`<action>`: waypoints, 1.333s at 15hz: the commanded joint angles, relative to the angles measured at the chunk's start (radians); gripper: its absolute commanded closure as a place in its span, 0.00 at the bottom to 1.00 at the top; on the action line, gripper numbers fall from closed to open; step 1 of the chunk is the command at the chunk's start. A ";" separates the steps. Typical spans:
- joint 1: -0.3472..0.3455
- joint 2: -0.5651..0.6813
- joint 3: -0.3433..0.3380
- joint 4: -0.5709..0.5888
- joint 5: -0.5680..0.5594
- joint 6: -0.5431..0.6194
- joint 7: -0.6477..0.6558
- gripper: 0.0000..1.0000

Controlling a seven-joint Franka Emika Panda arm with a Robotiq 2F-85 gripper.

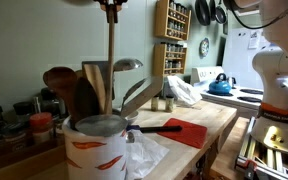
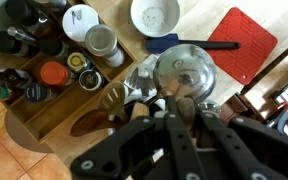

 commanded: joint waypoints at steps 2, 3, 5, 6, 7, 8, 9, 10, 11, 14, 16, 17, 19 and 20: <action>0.050 0.083 -0.029 0.047 0.042 -0.105 0.001 0.97; 0.056 0.091 -0.037 0.057 0.040 -0.115 0.014 0.97; 0.063 0.108 -0.046 0.080 0.053 -0.133 0.031 0.97; 0.066 0.116 -0.048 0.093 0.058 -0.139 0.035 0.97; 0.069 0.126 -0.050 0.105 0.062 -0.143 0.035 0.97; 0.070 0.132 -0.052 0.118 0.067 -0.147 0.033 0.97; 0.067 0.136 -0.053 0.131 0.075 -0.151 0.027 0.97; 0.067 0.140 -0.055 0.143 0.078 -0.155 0.020 0.97; 0.066 0.144 -0.058 0.154 0.081 -0.160 0.016 0.62; 0.066 0.180 -0.058 0.176 0.125 -0.211 0.006 0.48; 0.069 0.200 -0.067 0.194 0.128 -0.227 0.002 0.32; 0.071 0.204 -0.073 0.201 0.121 -0.230 0.006 0.25; 0.060 0.194 -0.072 0.199 0.103 -0.218 0.031 0.10; 0.058 0.187 -0.078 0.204 0.100 -0.209 0.045 0.01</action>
